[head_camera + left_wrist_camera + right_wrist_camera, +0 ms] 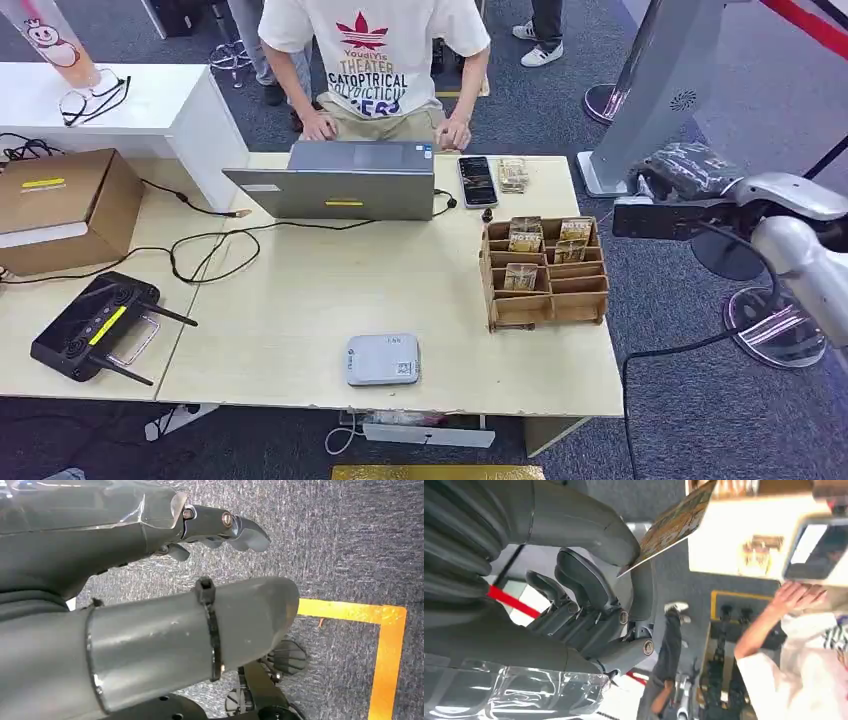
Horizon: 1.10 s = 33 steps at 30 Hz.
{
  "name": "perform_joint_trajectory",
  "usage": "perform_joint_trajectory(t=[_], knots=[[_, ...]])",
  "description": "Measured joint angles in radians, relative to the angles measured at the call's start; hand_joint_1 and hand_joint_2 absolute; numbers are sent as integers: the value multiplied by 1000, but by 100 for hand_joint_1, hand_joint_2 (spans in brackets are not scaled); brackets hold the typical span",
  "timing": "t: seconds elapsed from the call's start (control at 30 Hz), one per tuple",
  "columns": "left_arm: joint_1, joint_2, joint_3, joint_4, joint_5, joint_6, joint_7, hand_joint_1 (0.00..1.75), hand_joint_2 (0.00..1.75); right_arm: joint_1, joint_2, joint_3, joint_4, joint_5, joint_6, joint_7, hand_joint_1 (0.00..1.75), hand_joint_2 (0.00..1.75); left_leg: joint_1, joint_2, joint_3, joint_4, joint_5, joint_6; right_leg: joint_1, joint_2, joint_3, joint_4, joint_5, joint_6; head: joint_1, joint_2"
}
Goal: Pass the card to the sensor for recognition and then transmit it.
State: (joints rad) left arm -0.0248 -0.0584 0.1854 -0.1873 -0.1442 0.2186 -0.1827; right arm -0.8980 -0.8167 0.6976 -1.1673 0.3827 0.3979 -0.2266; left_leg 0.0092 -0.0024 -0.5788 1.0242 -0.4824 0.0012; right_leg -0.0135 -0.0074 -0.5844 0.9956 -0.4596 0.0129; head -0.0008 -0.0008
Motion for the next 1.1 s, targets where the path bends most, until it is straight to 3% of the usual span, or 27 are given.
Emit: perform_joint_trajectory(t=[0.2,0.5,0.6,0.77,0.9,1.1], knots=[[-1,-2,0,0,0,-4,0,0,0,-85,17,48,32,-32,-40,-22,175,175,0,0,0,0,0,0,0,0,0,0,0,0,0,0],[-13,-8,0,0,-17,-5,6,0,0,-93,106,85,72,-25,-138,-47,175,175,1,-1,0,0,1,0,1,-1,0,0,0,0,0,0],[-19,-8,0,0,-27,-5,13,0,0,-96,161,85,103,0,-176,-56,175,175,1,1,0,0,1,0,1,1,0,1,0,-1,0,0],[-41,-11,-3,0,-53,-3,37,0,0,-118,299,84,197,58,-253,-39,175,175,2,1,1,0,2,-2,1,1,0,1,1,-1,0,0],[-47,-11,-6,0,-66,-2,48,0,0,-138,386,70,275,84,-275,-35,175,175,2,1,0,0,2,-2,1,1,0,2,1,-1,0,0],[-48,-11,-10,0,-69,-2,49,0,0,-160,460,57,356,102,-290,-35,175,175,1,0,0,0,2,-2,1,0,0,2,1,-1,0,0]])
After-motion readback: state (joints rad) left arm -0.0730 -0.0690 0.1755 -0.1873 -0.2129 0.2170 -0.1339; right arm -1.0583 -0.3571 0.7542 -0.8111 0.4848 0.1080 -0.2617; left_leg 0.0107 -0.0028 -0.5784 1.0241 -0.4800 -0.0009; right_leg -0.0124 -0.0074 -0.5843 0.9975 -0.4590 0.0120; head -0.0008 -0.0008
